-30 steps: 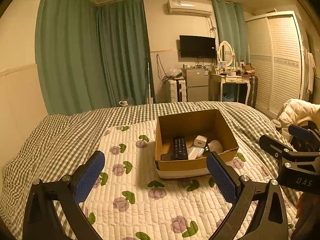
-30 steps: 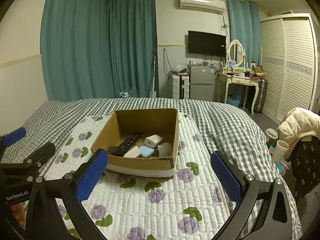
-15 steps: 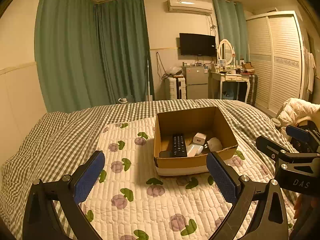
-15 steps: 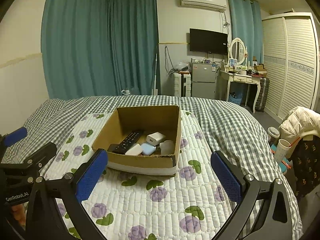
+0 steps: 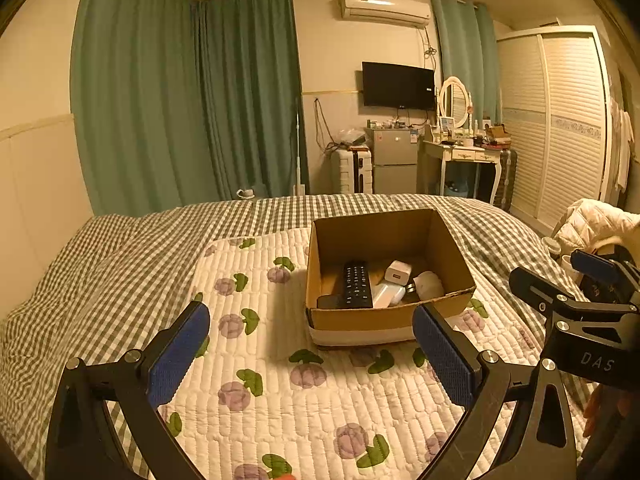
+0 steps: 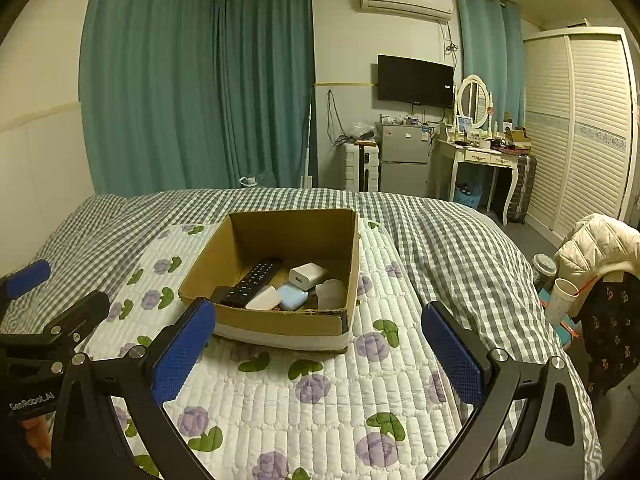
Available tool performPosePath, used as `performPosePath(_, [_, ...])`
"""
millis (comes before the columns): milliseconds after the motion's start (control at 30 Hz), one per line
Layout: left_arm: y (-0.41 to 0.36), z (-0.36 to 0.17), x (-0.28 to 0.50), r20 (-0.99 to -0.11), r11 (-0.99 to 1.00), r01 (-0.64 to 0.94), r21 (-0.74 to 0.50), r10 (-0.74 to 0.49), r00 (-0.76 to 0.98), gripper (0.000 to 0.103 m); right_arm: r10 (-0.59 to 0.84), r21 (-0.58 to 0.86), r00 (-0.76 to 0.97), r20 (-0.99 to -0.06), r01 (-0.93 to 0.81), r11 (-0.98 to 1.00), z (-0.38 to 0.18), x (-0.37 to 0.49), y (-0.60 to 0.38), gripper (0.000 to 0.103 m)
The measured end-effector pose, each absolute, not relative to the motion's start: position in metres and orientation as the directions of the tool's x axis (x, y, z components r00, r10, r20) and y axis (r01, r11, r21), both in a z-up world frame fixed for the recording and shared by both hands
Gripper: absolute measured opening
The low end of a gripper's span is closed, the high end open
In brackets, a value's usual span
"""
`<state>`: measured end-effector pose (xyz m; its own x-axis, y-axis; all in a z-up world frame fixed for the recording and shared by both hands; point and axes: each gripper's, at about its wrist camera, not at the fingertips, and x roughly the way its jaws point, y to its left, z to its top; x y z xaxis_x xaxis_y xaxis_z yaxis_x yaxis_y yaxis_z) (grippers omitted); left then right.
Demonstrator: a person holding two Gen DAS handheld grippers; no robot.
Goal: Organize rigid objects
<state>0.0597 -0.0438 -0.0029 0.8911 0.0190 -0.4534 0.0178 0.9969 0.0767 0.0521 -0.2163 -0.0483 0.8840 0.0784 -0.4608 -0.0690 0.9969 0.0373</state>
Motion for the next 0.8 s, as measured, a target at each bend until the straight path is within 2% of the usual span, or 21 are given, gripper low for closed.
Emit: performPosePath(800, [-0.0428,-0.0062,0.0595,-0.462,0.997,-0.009,0.083,0.047,0.886,0.103,0.073,0.013,0.884,-0.461,-0.075,0.997,-0.0526,0.0507,-0.2100,0.103])
